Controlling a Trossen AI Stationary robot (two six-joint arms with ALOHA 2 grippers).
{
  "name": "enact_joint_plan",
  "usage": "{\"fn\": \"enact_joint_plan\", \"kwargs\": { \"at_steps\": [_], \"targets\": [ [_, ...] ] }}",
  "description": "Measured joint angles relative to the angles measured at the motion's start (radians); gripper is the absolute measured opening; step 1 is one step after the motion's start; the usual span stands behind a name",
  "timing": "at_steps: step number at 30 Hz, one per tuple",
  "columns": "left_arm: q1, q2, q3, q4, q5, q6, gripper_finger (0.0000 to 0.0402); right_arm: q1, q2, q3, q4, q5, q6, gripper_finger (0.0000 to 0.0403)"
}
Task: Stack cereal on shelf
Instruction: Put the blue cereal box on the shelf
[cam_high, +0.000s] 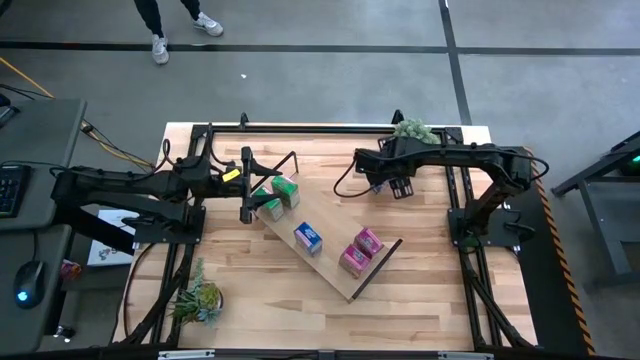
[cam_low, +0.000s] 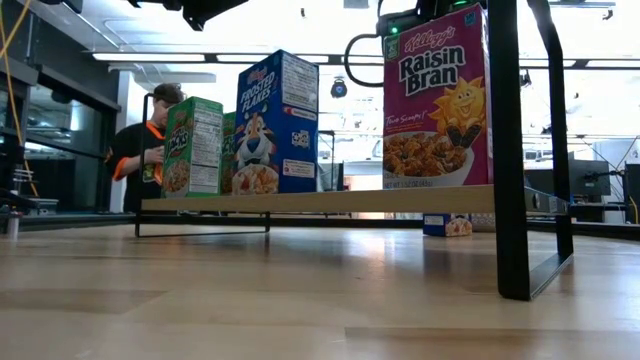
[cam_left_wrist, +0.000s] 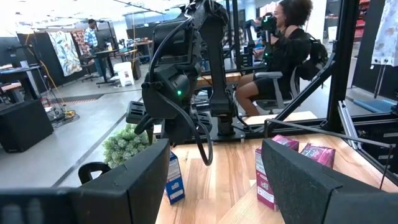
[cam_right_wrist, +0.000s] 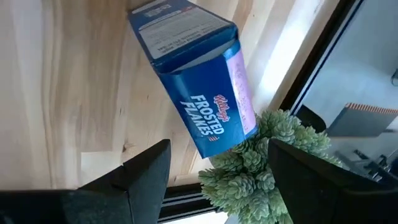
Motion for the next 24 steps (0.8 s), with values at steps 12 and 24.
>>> {"fn": "enact_joint_plan", "kwargs": {
  "at_steps": [12, 24],
  "targets": [
    [0.0, 0.0, 0.0, -0.001, 0.0, 0.008, 0.0243, 0.0, 0.0, 0.0, 0.041, 0.067, 0.013, 0.0303],
    [0.0, 0.0, 0.0, -0.001, 0.0, 0.009, 0.0243, -0.004, 0.0, 0.002, 0.007, -0.031, 0.002, 0.0304]
  ]
}}
